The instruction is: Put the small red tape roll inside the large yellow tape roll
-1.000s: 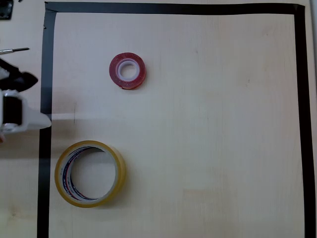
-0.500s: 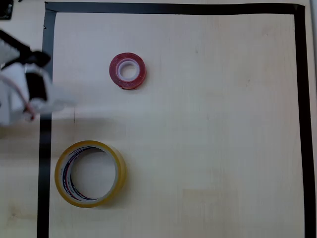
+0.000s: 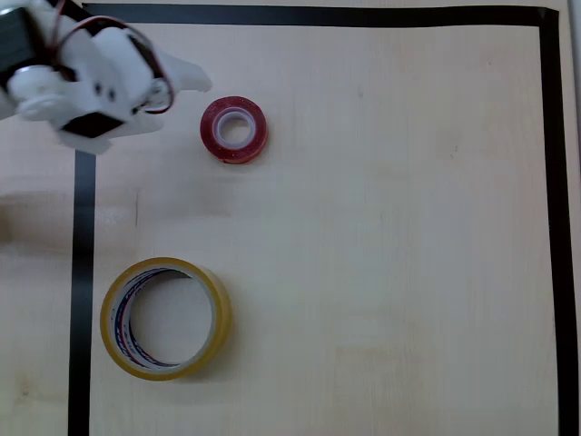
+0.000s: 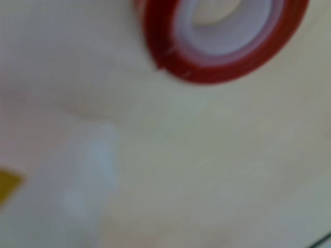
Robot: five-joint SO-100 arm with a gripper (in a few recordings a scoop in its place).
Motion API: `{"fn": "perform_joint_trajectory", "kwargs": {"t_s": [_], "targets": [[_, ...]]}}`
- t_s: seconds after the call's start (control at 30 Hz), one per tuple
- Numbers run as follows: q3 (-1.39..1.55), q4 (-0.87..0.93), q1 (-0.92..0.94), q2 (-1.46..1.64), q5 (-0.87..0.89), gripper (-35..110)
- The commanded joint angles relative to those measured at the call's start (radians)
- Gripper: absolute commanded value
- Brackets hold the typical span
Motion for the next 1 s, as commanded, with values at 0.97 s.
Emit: {"fn": "perform_joint_trajectory", "kwargs": {"t_s": [0.97], "targets": [[0.321,-0.403,0.026,-0.094,0.017,24]]}}
